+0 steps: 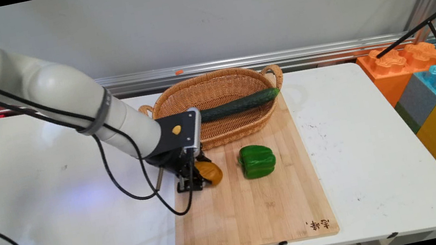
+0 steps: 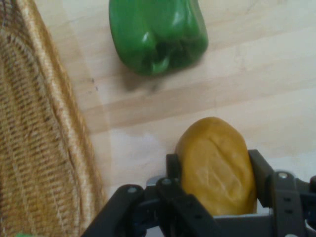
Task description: Place the picked object on the cutting board
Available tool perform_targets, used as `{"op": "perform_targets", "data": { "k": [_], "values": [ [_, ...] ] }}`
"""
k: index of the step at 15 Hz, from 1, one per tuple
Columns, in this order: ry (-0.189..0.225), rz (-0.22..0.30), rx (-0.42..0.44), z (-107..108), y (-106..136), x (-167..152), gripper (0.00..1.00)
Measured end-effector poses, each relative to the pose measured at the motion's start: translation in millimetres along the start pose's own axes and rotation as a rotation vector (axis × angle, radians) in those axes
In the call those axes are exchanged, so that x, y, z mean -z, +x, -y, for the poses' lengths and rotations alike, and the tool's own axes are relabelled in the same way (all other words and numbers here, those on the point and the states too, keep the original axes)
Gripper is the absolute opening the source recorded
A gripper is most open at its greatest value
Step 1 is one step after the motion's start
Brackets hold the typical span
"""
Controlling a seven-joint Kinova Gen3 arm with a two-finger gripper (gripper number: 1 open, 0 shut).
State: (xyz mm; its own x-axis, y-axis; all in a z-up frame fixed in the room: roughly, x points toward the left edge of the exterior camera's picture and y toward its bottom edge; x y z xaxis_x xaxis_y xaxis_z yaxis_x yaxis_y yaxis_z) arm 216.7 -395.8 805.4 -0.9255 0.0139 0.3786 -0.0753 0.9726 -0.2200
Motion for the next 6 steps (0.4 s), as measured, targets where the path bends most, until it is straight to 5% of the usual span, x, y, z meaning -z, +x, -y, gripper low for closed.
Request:
{"op": "perform_targets", "data": {
  "k": [2,3,6],
  "values": [
    [-0.002,-0.009,-0.005,0.7,2.5,-5.3,0.0],
    [-0.004,-0.013,-0.008,0.9,3.7,-7.4,1.0],
    [-0.006,-0.027,-0.019,3.2,10.0,-8.8,1.0]
  ]
}}
